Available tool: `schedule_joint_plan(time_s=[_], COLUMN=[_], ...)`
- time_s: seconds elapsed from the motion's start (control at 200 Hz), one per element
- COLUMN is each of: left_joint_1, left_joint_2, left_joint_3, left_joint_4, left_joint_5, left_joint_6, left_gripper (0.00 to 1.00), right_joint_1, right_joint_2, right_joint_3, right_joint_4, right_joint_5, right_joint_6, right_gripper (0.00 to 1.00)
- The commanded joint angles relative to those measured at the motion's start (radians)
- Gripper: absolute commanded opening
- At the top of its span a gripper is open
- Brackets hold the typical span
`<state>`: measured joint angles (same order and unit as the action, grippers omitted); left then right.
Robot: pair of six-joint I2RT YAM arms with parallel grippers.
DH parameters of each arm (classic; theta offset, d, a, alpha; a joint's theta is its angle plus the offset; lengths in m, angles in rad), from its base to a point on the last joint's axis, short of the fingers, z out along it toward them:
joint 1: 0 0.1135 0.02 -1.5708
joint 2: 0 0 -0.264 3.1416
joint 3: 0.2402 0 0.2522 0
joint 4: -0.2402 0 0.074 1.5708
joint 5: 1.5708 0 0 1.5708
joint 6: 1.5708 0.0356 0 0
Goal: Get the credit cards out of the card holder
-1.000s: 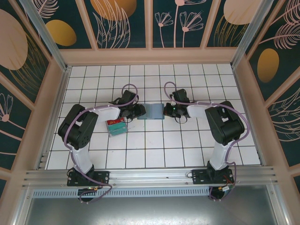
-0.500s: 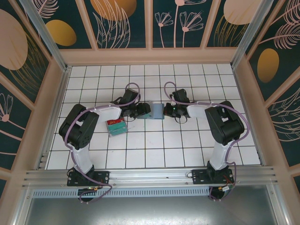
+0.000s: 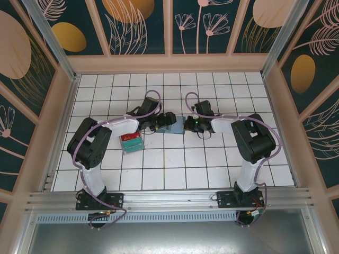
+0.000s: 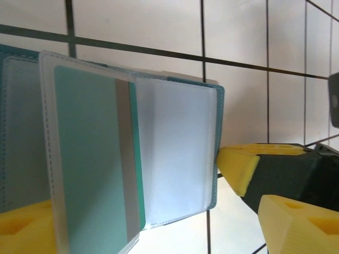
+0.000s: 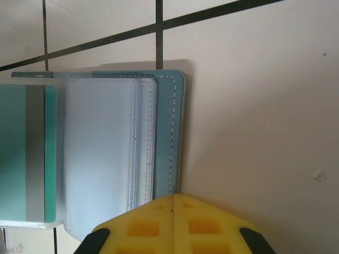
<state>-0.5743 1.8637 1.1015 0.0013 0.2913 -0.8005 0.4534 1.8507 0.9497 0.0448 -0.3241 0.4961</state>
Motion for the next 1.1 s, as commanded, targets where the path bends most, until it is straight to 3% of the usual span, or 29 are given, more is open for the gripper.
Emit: schedule_joint_plan(time_s=[0.0, 0.13, 0.28, 0.581, 1.096], left_joint_1=[0.003, 0.032, 0.066, 0.085, 0.094], left_joint_2=[-0.023, -0.039, -0.049, 0.006, 0.060], left_joint_3=[0.017, 0.005, -0.004, 0.014, -0.023], left_joint_4=[-0.067, -0.113, -0.117, -0.101, -0.073], left_joint_5=[-0.055, -0.097, -0.095, -0.091, -0.058], left_joint_6=[0.030, 0.055, 0.078, 0.095, 0.070], left_gripper=[0.85, 0.82, 0.72, 0.18, 0.16], right_joint_1=[0.007, 0.004, 0.006, 0.022, 0.076], right_joint_2=[0.016, -0.015, -0.047, -0.052, 0.110], right_joint_3=[0.025, 0.042, 0.069, 0.135, 0.250], right_joint_4=[-0.033, -0.052, -0.066, -0.036, -0.013], right_joint_5=[-0.003, 0.007, 0.002, -0.090, -0.211], right_joint_6=[0.000, -0.001, 0.010, 0.077, 0.151], right_gripper=[0.05, 0.13, 0.15, 0.16, 0.20])
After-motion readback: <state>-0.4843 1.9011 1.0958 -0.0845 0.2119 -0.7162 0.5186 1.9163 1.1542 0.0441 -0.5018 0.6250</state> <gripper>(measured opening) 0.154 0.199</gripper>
